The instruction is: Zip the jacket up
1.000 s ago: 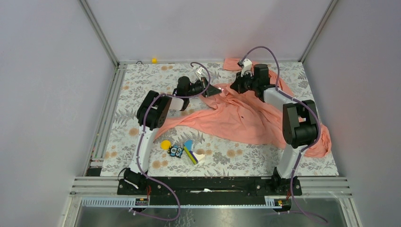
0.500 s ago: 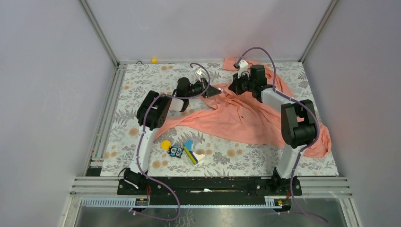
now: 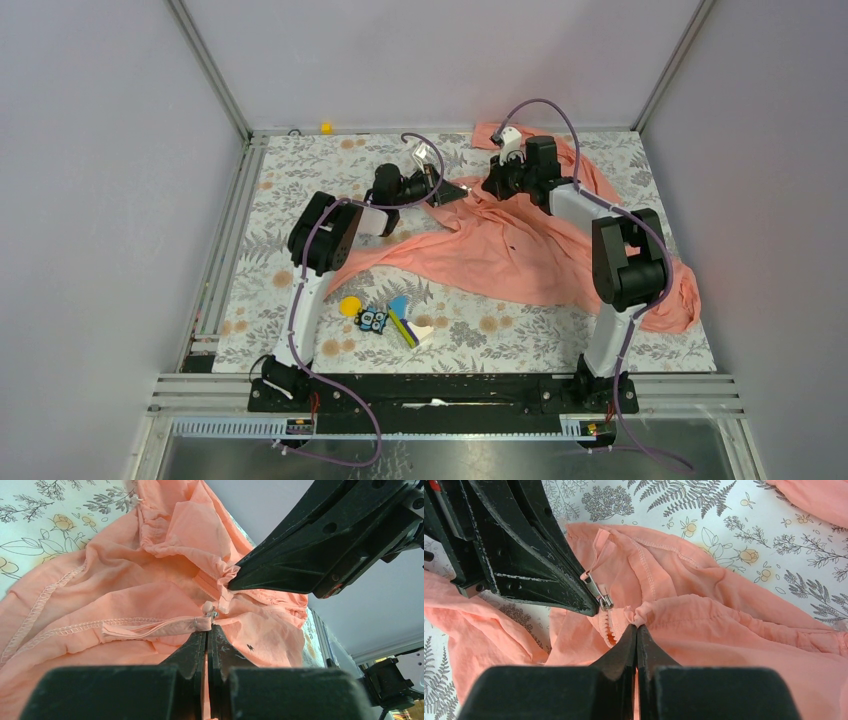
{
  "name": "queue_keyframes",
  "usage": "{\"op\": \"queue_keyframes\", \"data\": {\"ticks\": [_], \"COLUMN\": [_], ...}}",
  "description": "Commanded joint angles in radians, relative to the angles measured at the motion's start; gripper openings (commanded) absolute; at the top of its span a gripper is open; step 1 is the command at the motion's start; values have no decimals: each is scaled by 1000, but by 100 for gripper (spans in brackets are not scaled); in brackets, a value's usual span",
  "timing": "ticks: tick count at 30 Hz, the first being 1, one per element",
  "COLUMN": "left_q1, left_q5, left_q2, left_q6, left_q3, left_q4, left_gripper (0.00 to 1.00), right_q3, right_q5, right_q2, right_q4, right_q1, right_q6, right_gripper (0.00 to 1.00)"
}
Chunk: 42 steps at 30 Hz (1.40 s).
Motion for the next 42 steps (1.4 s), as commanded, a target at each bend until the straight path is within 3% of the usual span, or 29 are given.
{"op": "queue_keyframes", "data": {"ticks": [1,32,42], "left_q1": [2,4,2], "left_q5": [-8,-20,-64], "left_q2": [-64,-65,-84], "left_q6": [12,-4,69], "left_q3": [-3,-13,-17], "left_q4": [76,97,0], "left_gripper": [0,0,0], "right_q3": [44,37,17], "right_q5": [7,54,38], "right_q2": [9,-3,-15], "right_q4": [15,18,51], "right_q1": [11,23,24], "right_q6": [-11,-15,-2], "right_gripper": [0,0,0]}}
